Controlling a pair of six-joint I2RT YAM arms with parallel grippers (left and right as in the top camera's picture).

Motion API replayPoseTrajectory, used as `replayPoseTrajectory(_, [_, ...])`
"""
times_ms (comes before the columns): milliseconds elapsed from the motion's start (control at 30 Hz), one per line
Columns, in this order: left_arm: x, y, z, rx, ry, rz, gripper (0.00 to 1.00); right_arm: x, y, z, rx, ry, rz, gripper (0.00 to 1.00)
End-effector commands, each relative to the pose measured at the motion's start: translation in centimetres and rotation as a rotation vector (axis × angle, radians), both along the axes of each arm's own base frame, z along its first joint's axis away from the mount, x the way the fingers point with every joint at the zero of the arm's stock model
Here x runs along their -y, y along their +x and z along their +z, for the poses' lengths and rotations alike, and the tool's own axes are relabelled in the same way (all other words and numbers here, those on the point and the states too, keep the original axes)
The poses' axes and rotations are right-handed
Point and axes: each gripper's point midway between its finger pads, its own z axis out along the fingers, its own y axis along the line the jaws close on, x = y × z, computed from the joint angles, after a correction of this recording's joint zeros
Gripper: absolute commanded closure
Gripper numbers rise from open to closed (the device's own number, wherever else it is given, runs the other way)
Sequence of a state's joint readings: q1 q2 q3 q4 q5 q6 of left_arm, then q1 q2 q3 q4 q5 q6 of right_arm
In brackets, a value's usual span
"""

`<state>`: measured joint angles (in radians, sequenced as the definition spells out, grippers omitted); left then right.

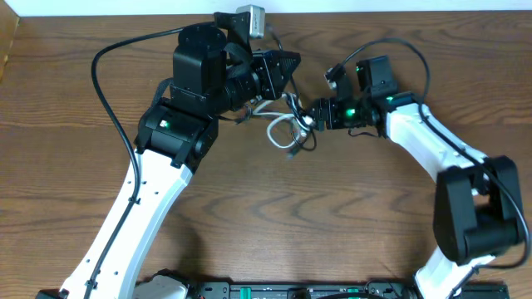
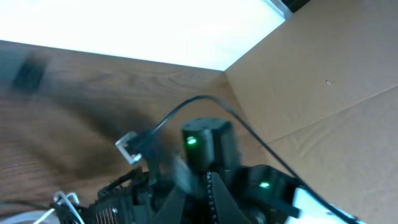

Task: Untangle cables

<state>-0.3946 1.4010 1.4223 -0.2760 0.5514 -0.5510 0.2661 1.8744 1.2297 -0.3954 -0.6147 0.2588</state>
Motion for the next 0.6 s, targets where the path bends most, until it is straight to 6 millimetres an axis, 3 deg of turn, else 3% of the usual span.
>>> replayPoseTrajectory(0, [-0.5,0.5,0.9,0.024,-0.018,0.008,0.93,4.1,1.2,-3.7,-0.068,-0.217,-0.208,0.35])
replayPoseTrajectory(167, [-3.8,1.9,1.7,0.043,-0.025,0.091,0.93,8.1,0.8,-5.3,-0.092,-0.414,-0.309,0.35])
replayPoseTrajectory(433, [-11.8,3.5,3.8,0.074,-0.050,0.293,0.93,10.0,-0.3,-6.0,-0.136,-0.515,-0.346,0.35])
replayPoseTrajectory(567, [-14.6,3.5,1.8,-0.016,-0.029,0.357,0.93,9.3,-1.3,-6.2,-0.164,-0.491,-0.277,0.36])
